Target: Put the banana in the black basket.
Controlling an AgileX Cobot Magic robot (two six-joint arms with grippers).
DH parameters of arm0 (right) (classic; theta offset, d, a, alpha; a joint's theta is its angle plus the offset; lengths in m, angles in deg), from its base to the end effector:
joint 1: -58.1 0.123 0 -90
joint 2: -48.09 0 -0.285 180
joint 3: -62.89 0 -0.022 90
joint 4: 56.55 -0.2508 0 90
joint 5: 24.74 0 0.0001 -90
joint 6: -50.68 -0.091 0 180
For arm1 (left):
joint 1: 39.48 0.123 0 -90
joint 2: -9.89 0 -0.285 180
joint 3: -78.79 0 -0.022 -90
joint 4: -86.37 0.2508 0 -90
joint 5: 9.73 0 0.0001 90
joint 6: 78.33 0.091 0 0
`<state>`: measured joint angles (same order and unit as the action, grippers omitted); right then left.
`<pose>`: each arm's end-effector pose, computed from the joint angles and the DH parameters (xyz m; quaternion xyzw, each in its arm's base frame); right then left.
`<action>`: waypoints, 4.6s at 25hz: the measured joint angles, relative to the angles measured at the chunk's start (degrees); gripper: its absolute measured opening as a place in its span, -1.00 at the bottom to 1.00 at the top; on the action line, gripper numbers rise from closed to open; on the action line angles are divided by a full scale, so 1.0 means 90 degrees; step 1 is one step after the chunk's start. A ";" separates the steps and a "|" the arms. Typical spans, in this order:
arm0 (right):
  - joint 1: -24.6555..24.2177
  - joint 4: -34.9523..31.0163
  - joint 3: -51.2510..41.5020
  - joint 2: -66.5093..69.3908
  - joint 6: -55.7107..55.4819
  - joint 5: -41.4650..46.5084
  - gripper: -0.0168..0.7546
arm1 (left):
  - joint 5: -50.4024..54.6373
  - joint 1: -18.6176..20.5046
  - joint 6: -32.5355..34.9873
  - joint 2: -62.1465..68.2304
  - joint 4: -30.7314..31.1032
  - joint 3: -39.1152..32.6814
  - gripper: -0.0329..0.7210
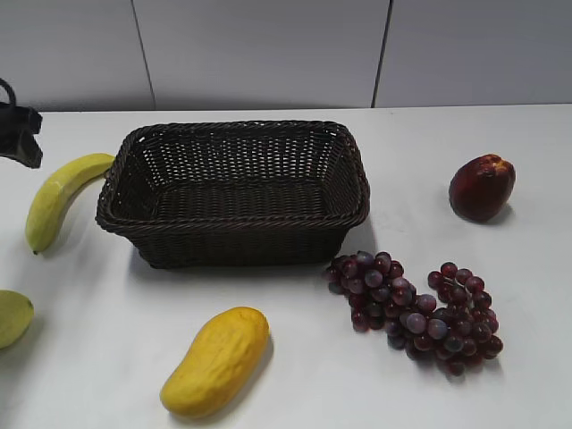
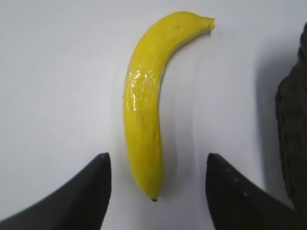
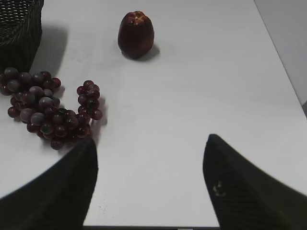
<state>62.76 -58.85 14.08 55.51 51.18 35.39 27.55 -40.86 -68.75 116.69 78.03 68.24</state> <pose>-0.0051 0.0028 0.2771 -0.0389 0.8486 0.0392 0.5261 0.3541 -0.0165 0.2184 0.0464 0.9730 -0.0399 0.2224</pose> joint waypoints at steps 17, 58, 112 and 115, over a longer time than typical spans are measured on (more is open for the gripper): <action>0.0000 0.0000 0.0000 0.0000 0.0000 0.0000 0.47 | 0.0140 0.0000 0.0104 0.2070 0.0199 0.1428 0.71; 0.0000 0.0000 0.0000 0.0000 0.0000 0.0000 0.47 | 0.0179 -0.0202 0.0152 0.0424 0.0530 0.1775 0.19; 0.0000 0.0000 0.0000 0.0000 -0.0001 0.0000 0.47 | 0.2050 -0.1855 -0.0591 -0.0644 0.1417 0.1782 0.81; 0.0000 0.0000 0.0000 0.0000 -0.0001 0.0000 0.47 | 0.2586 -0.1353 -0.0628 -0.0705 0.1251 0.1782 0.72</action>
<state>62.76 -58.85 14.08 55.51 51.17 35.39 50.83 -53.03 -74.40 110.35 89.29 84.28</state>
